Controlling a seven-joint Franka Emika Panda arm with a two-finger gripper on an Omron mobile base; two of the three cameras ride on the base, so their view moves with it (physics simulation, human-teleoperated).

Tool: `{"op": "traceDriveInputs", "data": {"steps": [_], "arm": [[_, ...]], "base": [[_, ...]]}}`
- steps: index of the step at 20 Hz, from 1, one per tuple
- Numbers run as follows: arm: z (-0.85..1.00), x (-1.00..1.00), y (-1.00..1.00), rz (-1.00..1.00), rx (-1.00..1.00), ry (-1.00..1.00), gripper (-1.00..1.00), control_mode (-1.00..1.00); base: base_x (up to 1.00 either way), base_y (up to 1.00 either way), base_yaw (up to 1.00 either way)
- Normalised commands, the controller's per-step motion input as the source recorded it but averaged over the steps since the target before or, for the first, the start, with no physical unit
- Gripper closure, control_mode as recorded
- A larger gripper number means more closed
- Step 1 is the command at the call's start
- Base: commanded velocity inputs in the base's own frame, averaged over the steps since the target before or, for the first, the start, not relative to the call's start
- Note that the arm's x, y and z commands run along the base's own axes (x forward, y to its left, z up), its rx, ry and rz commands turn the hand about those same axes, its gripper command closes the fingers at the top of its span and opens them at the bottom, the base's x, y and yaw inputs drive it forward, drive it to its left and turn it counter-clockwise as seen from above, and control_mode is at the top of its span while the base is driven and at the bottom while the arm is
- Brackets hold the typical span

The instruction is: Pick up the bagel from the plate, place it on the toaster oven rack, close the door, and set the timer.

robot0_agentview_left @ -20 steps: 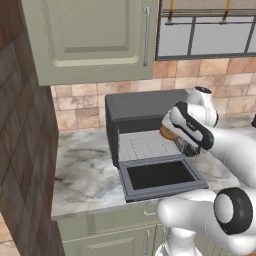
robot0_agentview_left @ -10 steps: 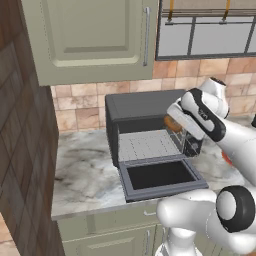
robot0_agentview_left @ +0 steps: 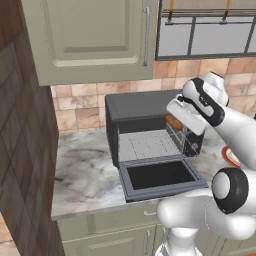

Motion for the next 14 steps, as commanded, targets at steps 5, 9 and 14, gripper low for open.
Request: {"op": "traceDriveInputs", "data": {"steps": [5,9,14], "arm": [[0.01,-0.26,0.0,0.0,0.05,0.18,-1.0,-1.0],[0.0,-0.4,0.0,0.0,0.06,0.25,-1.0,-1.0],[0.01,-0.1,0.0,0.0,0.02,0.27,-1.0,-1.0]], "base": [[0.0,0.0,0.0],[0.0,0.0,0.0],[0.0,0.0,0.0]]}}
